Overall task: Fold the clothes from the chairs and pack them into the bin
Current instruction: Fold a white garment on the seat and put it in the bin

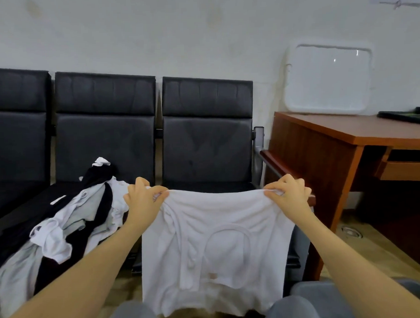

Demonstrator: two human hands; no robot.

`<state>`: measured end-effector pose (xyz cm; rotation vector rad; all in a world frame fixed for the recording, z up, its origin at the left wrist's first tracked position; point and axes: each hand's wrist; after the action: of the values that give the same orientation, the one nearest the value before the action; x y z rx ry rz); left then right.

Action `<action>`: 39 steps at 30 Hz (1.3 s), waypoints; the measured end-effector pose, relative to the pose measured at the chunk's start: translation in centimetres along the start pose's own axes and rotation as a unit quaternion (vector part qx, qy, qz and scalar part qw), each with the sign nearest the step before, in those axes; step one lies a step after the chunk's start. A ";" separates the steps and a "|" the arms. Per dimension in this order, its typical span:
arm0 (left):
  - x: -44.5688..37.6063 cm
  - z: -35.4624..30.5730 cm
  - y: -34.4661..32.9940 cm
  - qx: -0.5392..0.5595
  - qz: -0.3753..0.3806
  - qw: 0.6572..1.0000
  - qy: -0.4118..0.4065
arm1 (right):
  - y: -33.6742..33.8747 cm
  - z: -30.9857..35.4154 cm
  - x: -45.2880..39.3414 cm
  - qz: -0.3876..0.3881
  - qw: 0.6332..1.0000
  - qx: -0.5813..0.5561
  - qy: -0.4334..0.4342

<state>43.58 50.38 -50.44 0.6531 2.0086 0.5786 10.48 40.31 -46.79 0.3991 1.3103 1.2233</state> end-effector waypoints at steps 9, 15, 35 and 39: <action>-4.8 3.0 -9.5 -0.049 0.111 0.992 0.018 | -9.7 -1.6 -6.5 0.080 0.996 0.039 0.009; -9.8 3.9 -16.7 -0.050 0.128 0.990 0.017 | -15.9 -2.0 -13.3 0.128 0.990 0.063 -0.019; -11.9 4.5 -18.1 0.001 -0.022 0.999 0.042 | -18.0 -2.7 -13.5 -0.064 0.995 -0.075 -0.020; -7.5 4.9 -15.7 0.017 0.006 0.998 0.064 | -16.3 -2.8 -8.2 -0.021 0.991 -0.123 -0.045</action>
<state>47.76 34.39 -57.90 0.6639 2.1391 0.6075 16.95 26.18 -56.68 0.2453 1.0714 1.2987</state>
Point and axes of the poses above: each hand's wrist, its own x-axis away from the middle knuckle, its own y-axis out of the back of the hand, z = x × y, and after that the axes turned 1 degree about x, right-handed
